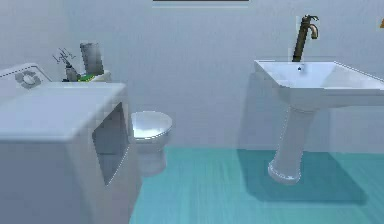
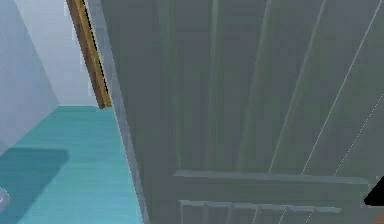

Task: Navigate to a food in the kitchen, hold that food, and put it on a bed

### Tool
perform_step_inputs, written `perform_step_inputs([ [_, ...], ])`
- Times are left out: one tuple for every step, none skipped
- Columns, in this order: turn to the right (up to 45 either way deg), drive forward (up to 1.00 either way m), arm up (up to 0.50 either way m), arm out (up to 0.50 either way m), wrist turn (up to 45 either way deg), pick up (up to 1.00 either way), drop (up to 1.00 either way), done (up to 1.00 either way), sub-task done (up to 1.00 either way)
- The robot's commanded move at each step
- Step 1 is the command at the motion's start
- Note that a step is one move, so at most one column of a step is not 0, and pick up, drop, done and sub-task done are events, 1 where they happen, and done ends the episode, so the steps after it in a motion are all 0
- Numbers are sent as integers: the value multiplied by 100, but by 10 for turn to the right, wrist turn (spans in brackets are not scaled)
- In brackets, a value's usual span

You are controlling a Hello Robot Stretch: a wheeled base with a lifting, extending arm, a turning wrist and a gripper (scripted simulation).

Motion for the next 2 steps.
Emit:
perform_step_inputs([
  [0, 30, 0, 0, 0, 0, 0, 0, 0],
  [450, 0, 0, 0, 0, 0, 0, 0, 0],
])
